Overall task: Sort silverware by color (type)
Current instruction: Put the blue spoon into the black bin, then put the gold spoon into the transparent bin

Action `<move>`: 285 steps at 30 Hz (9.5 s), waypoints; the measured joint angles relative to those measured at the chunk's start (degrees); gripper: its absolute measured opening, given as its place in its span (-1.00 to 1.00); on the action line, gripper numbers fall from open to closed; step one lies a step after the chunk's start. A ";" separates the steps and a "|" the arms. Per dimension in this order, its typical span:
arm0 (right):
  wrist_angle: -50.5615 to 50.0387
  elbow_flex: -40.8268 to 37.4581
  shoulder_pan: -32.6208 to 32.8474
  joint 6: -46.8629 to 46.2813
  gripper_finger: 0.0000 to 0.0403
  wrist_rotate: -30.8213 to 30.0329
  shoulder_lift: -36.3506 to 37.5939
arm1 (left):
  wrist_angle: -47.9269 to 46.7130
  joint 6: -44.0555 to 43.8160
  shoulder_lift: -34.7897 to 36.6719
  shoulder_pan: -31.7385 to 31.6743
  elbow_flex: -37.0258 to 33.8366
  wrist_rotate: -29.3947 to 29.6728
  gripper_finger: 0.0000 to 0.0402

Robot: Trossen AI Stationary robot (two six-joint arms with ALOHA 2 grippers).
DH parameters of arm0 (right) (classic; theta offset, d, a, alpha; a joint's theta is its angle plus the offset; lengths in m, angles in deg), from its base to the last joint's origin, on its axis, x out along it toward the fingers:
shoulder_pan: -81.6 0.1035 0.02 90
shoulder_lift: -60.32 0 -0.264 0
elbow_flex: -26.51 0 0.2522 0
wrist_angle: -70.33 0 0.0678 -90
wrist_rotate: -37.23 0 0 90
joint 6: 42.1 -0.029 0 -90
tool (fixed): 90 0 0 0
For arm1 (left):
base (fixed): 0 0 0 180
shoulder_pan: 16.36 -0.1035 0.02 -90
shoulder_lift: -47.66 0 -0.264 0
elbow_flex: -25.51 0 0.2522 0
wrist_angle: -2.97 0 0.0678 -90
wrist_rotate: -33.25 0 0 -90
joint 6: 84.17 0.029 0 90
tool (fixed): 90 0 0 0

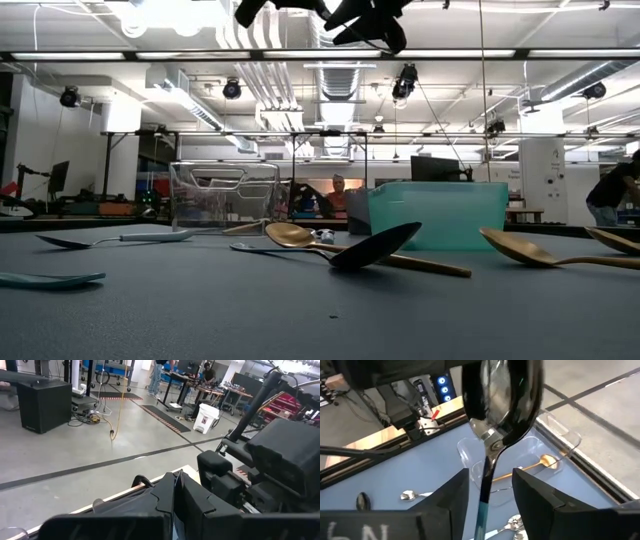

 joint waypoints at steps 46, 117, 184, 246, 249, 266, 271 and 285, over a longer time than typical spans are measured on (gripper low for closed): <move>-20.41 10.43 -15.69 3.50 -0.96 12.05 -2.46 | -9.46 16.98 15.67 -0.37 0.15 2.99 -0.07; -38.21 17.90 -35.16 73.93 -0.96 29.81 -34.45 | -13.72 19.56 19.37 -10.97 0.09 12.96 -0.15; -31.56 12.98 -35.05 71.59 -0.96 25.18 -37.17 | -15.36 19.56 19.37 -11.17 0.09 13.25 -0.15; -31.26 15.17 -14.14 -18.33 -0.76 25.29 -7.85 | -48.23 6.64 19.41 -10.89 -0.86 -11.13 -0.15; -33.20 15.15 -10.12 -21.35 -0.76 25.29 -7.96 | -49.33 6.61 19.41 -10.41 -1.53 -11.15 -0.15; -45.41 13.12 9.84 -29.04 -0.76 25.08 -8.46 | -42.94 -1.34 19.41 -7.97 -3.56 -11.27 -0.16; -45.38 9.84 15.61 -32.59 -0.76 23.71 -8.42 | -37.94 -5.28 19.41 -6.66 -3.56 -11.25 -0.16; -44.64 0.82 29.40 -49.59 -0.76 18.98 -8.24 | -32.74 -12.53 19.34 2.46 -3.56 -10.67 -0.15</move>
